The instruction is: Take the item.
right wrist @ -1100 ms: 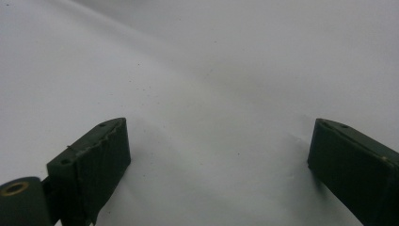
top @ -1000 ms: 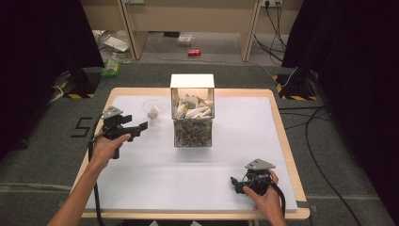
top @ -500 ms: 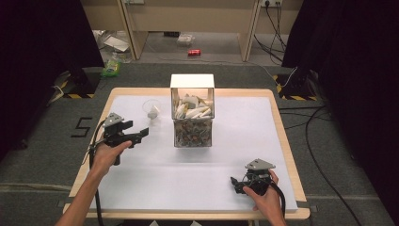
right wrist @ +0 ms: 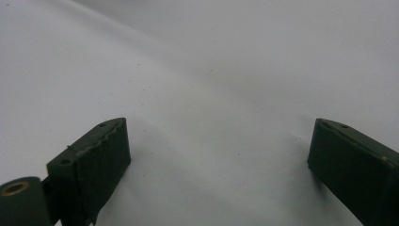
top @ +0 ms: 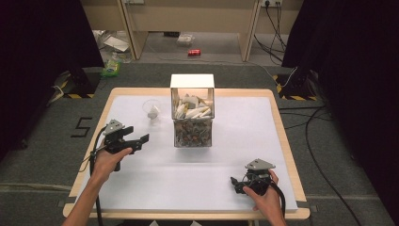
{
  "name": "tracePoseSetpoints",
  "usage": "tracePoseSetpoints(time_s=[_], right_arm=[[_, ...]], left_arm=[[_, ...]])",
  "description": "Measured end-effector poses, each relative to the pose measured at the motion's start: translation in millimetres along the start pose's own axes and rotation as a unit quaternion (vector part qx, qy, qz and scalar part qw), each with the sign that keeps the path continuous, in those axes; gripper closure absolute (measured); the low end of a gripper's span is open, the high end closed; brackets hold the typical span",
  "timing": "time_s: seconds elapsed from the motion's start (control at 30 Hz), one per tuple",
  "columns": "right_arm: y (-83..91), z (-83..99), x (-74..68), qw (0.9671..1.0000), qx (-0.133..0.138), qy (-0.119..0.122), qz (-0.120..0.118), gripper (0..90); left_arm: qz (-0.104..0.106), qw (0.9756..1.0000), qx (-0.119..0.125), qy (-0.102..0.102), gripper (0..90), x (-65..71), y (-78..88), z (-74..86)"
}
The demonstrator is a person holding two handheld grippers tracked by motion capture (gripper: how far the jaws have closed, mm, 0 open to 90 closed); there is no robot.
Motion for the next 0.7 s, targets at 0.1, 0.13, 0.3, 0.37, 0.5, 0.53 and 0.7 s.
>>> tracePoseSetpoints(time_s=[0.1,0.13,0.3,0.37,0.5,0.53,0.7], right_arm=[[0.0,0.2,-0.6,1.0,0.0,-0.003,0.0,6.8],[0.0,0.1,-0.2,1.0,0.0,-0.002,0.0,6.9],[0.0,0.0,0.0,1.0,0.0,0.0,0.0,6.8],[0.0,0.0,0.0,1.0,0.0,0.0,0.0,6.8],[0.0,0.1,-0.2,1.0,0.0,-0.001,0.0,6.9],[0.0,0.2,-0.6,1.0,0.0,-0.003,0.0,6.8],[0.0,0.0,0.0,1.0,0.0,0.0,0.0,6.8]], left_arm=[[0.002,1.0,-0.002,-0.002,18.9,2.0,0.3,4.2],[0.002,1.0,-0.002,-0.001,18.9,2.6,0.2,5.1],[0.004,0.9999,-0.005,-0.008,18.9,5.4,0.2,11.3],[0.003,0.9999,-0.006,-0.01,18.9,6.1,0.4,13.9],[0.004,0.9998,-0.011,-0.014,19.0,7.4,1.0,21.4],[0.004,0.9998,-0.013,-0.016,18.9,7.4,1.2,24.2],[0.009,0.9995,-0.024,-0.017,18.9,9.6,2.7,37.5]])
Point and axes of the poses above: each handheld gripper's, and its own axes: y roughly backward along the jaws, z roughly out of its underside, x roughly to its right, the point moved 8 cm from there along -y, roughly forward along the jaws, and after that the axes turned 11 degrees about -z, right-handed, at the moved point
